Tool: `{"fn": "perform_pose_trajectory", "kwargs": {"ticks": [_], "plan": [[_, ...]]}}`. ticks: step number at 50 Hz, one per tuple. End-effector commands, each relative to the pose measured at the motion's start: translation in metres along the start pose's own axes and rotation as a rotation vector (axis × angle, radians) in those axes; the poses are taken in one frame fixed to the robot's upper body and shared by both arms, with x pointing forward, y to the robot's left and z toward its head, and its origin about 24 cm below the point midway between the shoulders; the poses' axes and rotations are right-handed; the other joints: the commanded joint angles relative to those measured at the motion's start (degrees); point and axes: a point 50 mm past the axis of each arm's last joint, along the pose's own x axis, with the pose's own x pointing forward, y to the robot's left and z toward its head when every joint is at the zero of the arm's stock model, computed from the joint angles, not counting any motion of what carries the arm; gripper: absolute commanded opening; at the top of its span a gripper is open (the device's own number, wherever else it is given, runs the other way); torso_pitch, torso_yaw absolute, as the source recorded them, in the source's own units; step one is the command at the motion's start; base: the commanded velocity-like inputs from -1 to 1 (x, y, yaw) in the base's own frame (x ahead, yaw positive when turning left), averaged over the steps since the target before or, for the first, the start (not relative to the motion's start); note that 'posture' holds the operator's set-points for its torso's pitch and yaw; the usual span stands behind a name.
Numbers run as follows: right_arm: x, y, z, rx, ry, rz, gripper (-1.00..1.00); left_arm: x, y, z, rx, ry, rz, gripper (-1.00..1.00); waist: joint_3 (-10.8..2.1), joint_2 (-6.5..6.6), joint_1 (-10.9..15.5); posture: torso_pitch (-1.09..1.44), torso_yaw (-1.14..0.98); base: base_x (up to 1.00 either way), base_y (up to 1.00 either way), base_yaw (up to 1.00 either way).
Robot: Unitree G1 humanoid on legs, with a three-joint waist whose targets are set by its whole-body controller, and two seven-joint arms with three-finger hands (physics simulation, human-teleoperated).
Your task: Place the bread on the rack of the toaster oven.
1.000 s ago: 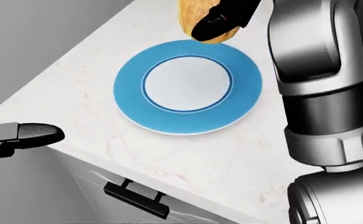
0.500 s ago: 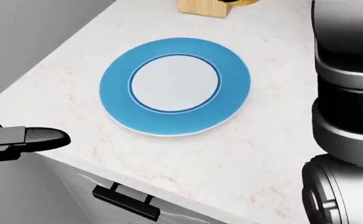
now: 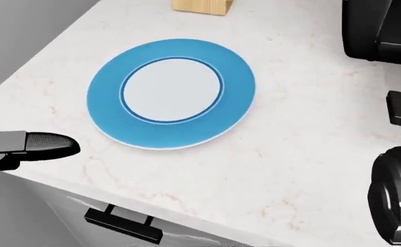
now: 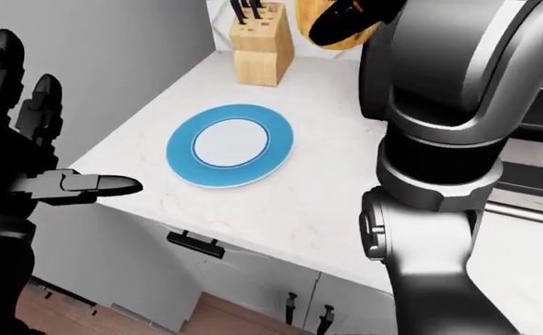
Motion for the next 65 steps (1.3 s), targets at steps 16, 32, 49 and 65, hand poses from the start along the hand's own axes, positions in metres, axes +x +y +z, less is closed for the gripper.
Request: {"fn": "perform_pose_trajectory", "kwargs": {"ticks": [16, 32, 49, 65], "plan": [[-0.015, -0.023, 0.002, -0.016, -0.010, -0.090, -1.00, -0.001, 0.001, 0.008, 0.012, -0.067, 0.011, 1.00, -0.72, -0.15, -5.0, 0.00, 0.09, 0.00, 0.00, 0.00], [-0.014, -0.029, -0.007, -0.014, 0.015, -0.115, -1.00, -0.001, 0.002, 0.005, 0.014, -0.062, 0.017, 1.00, 0.19, 0.05, -13.4, 0.00, 0.01, 0.00, 0.00, 0.00], [0.007, -0.029, -0.015, 0.018, 0.022, -0.130, -1.00, 0.000, 0.005, 0.007, -0.020, -0.063, 0.035, 1.00, 0.57, 0.37, -21.8, 0.00, 0.00, 0.00, 0.00, 0.00], [0.045, -0.009, -0.015, 0.065, -0.014, -0.083, -1.00, -0.001, 0.004, 0.004, -0.019, -0.056, 0.037, 1.00, 0.24, 0.14, -22.4, 0.00, 0.00, 0.00, 0.00, 0.00]]}}
